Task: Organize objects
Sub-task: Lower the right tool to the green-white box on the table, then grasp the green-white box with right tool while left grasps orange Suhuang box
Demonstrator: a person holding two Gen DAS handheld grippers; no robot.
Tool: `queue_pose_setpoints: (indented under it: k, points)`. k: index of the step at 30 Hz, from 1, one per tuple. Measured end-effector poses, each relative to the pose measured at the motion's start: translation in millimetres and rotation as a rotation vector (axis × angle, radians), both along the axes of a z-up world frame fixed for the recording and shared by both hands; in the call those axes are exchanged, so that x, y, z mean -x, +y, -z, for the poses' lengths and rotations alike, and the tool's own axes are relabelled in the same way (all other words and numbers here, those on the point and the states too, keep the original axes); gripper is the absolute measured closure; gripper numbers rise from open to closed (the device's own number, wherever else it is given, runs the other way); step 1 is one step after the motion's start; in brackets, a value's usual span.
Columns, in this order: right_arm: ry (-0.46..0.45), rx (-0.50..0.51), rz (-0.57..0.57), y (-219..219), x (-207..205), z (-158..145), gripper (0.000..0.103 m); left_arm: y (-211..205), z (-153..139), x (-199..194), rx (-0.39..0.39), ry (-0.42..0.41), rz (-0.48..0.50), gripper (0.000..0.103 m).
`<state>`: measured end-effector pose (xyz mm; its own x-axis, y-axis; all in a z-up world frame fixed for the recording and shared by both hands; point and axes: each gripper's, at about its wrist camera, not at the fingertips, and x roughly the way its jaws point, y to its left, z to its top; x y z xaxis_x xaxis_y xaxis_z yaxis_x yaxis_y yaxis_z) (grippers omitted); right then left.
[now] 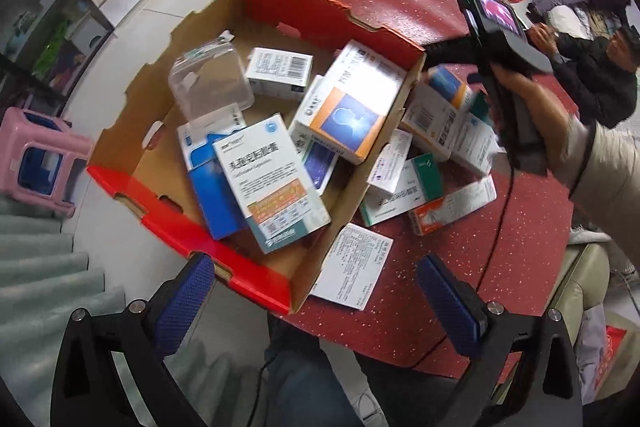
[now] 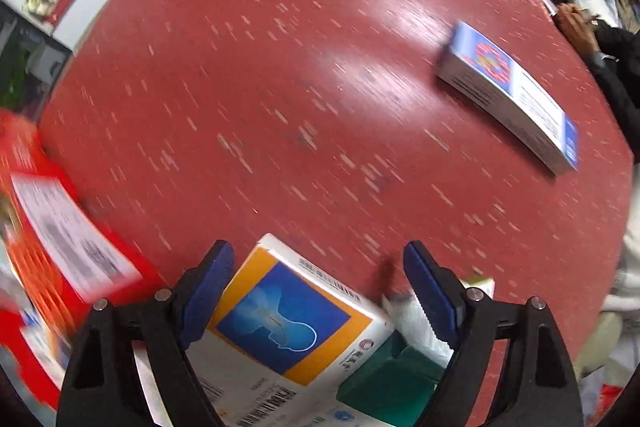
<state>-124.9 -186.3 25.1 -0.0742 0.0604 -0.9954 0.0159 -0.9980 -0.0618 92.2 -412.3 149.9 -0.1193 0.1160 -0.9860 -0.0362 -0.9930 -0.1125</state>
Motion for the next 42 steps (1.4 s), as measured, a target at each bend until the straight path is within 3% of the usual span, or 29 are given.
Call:
queue_pose_setpoints:
  k: [7,10,13,15,19,22,24,26,30,35,42]
  points:
    - [-0.020,-0.045,-0.103,44.4,-74.1,-2.0,0.017,32.0,20.0,4.4,-0.031,-0.031,0.096,0.000]
    - [0.011,0.074,-0.092,70.7,-106.8,-18.1,0.017,52.5,27.2,0.9,-0.041,-0.049,0.151,0.000]
    - [0.118,0.178,0.090,122.2,-129.3,-53.2,0.016,79.1,30.4,-3.0,-0.028,-0.039,0.240,0.000]
    - [0.130,0.215,0.234,160.4,-144.3,-62.7,0.016,104.4,34.0,-6.7,0.003,-0.021,0.342,0.000]
    - [0.030,0.340,0.450,208.1,-187.9,-53.2,0.016,160.7,46.1,-10.5,0.053,0.023,0.596,0.000]
    - [-0.018,0.449,0.696,227.1,-236.2,-37.8,0.016,215.8,56.1,-8.3,0.112,0.101,0.847,0.000]
    - [-0.057,0.487,0.834,231.2,-259.8,-24.2,0.016,252.1,68.7,-4.7,0.144,0.149,1.004,0.000]
    - [-0.081,0.510,0.916,224.1,-267.2,-8.7,0.016,276.6,82.7,1.2,0.140,0.140,1.086,0.000]
    - [-0.101,0.552,0.998,210.1,-276.6,3.5,0.016,303.8,110.7,11.3,0.131,0.078,1.147,0.000]
    - [-0.125,0.564,1.060,209.1,-279.5,11.8,0.016,313.0,127.4,7.6,0.134,0.058,1.228,0.000]
    - [-0.173,0.500,1.125,194.3,-274.1,20.7,0.013,317.4,149.8,12.9,0.156,0.023,1.249,0.000]
